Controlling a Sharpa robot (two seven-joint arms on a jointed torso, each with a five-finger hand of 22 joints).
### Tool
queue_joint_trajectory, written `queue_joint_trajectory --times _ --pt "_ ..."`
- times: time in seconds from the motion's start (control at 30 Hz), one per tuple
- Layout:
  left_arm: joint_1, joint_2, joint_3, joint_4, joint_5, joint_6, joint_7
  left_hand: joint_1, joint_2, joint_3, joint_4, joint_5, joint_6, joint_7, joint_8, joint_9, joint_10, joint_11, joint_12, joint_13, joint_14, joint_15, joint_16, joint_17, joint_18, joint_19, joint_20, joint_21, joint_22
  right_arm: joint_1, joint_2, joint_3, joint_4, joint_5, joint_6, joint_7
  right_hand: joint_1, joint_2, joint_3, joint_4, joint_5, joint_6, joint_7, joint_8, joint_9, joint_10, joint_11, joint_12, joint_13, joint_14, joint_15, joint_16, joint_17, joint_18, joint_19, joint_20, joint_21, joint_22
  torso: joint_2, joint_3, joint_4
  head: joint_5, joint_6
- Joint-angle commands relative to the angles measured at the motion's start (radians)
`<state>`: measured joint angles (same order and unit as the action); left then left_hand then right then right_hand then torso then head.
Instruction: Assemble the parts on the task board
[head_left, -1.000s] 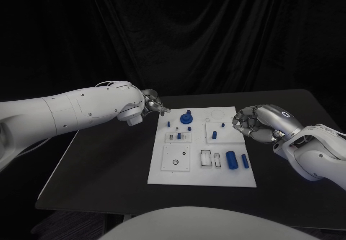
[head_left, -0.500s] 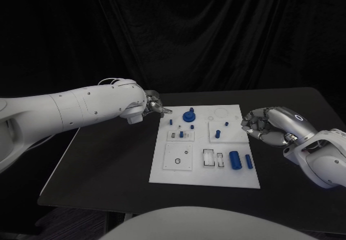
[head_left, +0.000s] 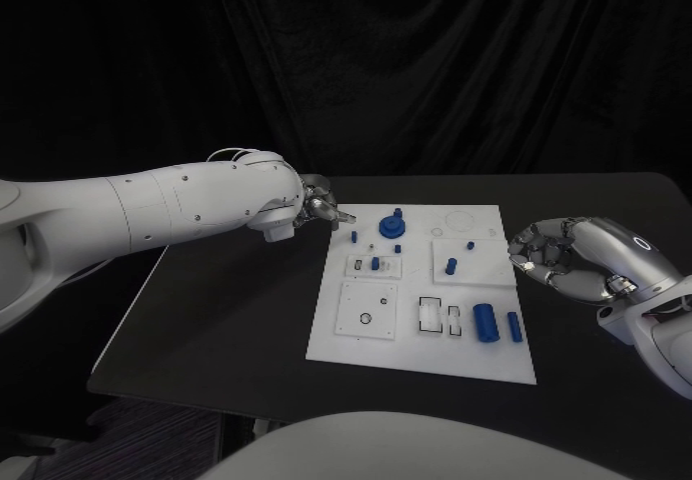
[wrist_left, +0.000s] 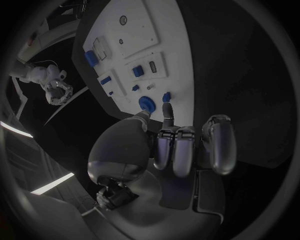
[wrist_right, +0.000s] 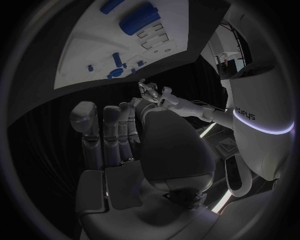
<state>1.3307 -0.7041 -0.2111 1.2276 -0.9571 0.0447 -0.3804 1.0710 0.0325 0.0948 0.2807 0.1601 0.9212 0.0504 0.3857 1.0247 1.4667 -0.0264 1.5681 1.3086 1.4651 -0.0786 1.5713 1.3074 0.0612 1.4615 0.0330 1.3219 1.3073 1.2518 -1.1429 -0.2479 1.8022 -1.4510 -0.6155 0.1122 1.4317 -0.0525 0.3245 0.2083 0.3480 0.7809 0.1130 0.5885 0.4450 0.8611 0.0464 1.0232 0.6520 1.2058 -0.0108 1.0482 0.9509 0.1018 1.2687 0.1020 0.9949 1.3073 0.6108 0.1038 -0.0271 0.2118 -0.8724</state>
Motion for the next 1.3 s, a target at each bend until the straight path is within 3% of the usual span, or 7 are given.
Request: queue_joint_trajectory --times 0.03,0.17,0.37,0.8,0.83,1.17,1.3 --pt "0.008 0.004 0.001 0.005 -0.002 -0.015 0.029 0.011 0.007 -0.009 -0.002 0.010 -0.015 0.001 -0.010 0.001 0.104 0.009 0.003 0.262 0.106 0.007 -0.001 0.263 -0.004 -0.004 0.007 -0.010 0.188 0.004 -0.005 0.001 0.007 0.002 -0.013 -0.018 -0.002 0.009 0.000 0.007 0.005 -0.004 0.001 -0.003 -0.001 0.003 0.001 0.003 -0.001 -0.005 0.002 -0.008 -0.004 0.017 -0.005 -0.001 -0.006 0.103 0.017 0.0006 0.0086 -0.010 0.000" --pt "0.011 0.009 0.001 0.001 -0.002 -0.009 0.029 0.015 0.009 -0.010 -0.003 0.014 -0.019 0.003 -0.014 0.000 0.104 0.010 0.003 0.262 0.106 0.008 -0.001 0.263 -0.003 -0.006 0.007 -0.014 0.186 0.008 -0.007 0.001 0.009 0.002 -0.009 -0.022 -0.002 0.009 0.000 0.008 0.006 -0.004 0.001 -0.003 -0.001 0.002 0.001 0.002 -0.002 -0.006 0.002 -0.010 -0.006 0.018 -0.006 -0.001 -0.009 0.102 0.024 0.0006 0.0132 -0.021 0.000" --pt "0.014 0.019 0.001 -0.010 -0.002 -0.001 0.030 0.026 0.014 -0.012 -0.005 0.021 -0.029 0.007 -0.025 -0.003 0.104 0.013 0.003 0.262 0.106 0.011 -0.001 0.263 -0.003 -0.008 0.010 -0.018 0.185 0.011 -0.009 0.001 0.011 0.002 -0.006 -0.024 -0.002 0.009 0.000 0.009 0.007 -0.005 0.001 -0.003 -0.001 0.002 0.001 0.001 -0.002 -0.008 0.002 -0.013 -0.009 0.018 -0.008 -0.001 -0.013 0.101 0.047 0.0030 0.0259 -0.037 0.000" --pt "0.014 0.038 0.001 -0.035 -0.006 0.009 0.031 0.062 0.023 -0.009 -0.018 0.036 -0.053 0.019 -0.067 -0.020 0.104 0.023 0.003 0.262 0.106 0.019 -0.001 0.263 -0.002 -0.012 0.017 -0.022 0.184 0.012 -0.005 0.000 0.008 0.002 0.003 -0.026 -0.002 0.009 0.000 0.009 0.008 -0.005 0.001 -0.004 -0.001 0.001 0.001 0.001 -0.002 -0.010 0.002 -0.015 -0.011 0.018 -0.009 -0.001 -0.015 0.101 0.060 0.0065 0.0258 -0.040 0.000" --pt "0.014 0.041 0.001 -0.039 -0.007 0.010 0.032 0.065 0.023 -0.010 -0.019 0.037 -0.068 0.024 -0.079 -0.024 0.104 0.027 0.003 0.262 0.106 0.022 -0.001 0.263 -0.002 -0.013 0.019 -0.024 0.184 0.012 -0.004 0.000 0.008 0.002 0.003 -0.026 -0.002 0.009 0.000 0.009 0.008 -0.005 0.001 -0.004 -0.001 0.001 0.001 0.001 -0.002 -0.010 0.002 -0.015 -0.011 0.018 -0.009 -0.001 -0.015 0.101 0.069 0.0175 0.0315 -0.044 0.000" --pt "0.014 0.053 0.001 -0.048 -0.008 0.008 0.047 0.064 0.025 -0.013 -0.017 0.036 -0.074 0.028 -0.086 -0.026 0.104 0.030 0.003 0.262 0.106 0.025 -0.001 0.263 -0.001 -0.014 0.022 -0.026 0.183 0.012 0.000 0.000 0.004 0.002 0.009 -0.028 -0.001 0.010 0.000 0.010 0.010 -0.005 0.001 -0.003 -0.001 0.001 0.001 -0.001 -0.003 -0.011 0.002 -0.017 -0.012 0.019 -0.010 0.000 -0.018 0.100 0.071 0.0185 0.0310 -0.048 0.000" --pt "0.014 0.058 0.001 -0.049 -0.008 0.009 0.053 0.058 0.027 -0.018 -0.011 0.030 -0.076 0.031 -0.091 -0.027 0.104 0.033 0.003 0.262 0.106 0.028 -0.001 0.263 -0.001 -0.015 0.024 -0.028 0.183 0.012 0.002 0.000 0.003 0.002 0.012 -0.030 0.000 0.010 0.001 0.009 0.010 -0.005 0.001 -0.003 -0.001 0.001 0.001 -0.001 -0.003 -0.011 0.002 -0.018 -0.013 0.019 -0.010 0.000 -0.018 0.100 0.073 0.0190 0.0275 -0.044 0.000"
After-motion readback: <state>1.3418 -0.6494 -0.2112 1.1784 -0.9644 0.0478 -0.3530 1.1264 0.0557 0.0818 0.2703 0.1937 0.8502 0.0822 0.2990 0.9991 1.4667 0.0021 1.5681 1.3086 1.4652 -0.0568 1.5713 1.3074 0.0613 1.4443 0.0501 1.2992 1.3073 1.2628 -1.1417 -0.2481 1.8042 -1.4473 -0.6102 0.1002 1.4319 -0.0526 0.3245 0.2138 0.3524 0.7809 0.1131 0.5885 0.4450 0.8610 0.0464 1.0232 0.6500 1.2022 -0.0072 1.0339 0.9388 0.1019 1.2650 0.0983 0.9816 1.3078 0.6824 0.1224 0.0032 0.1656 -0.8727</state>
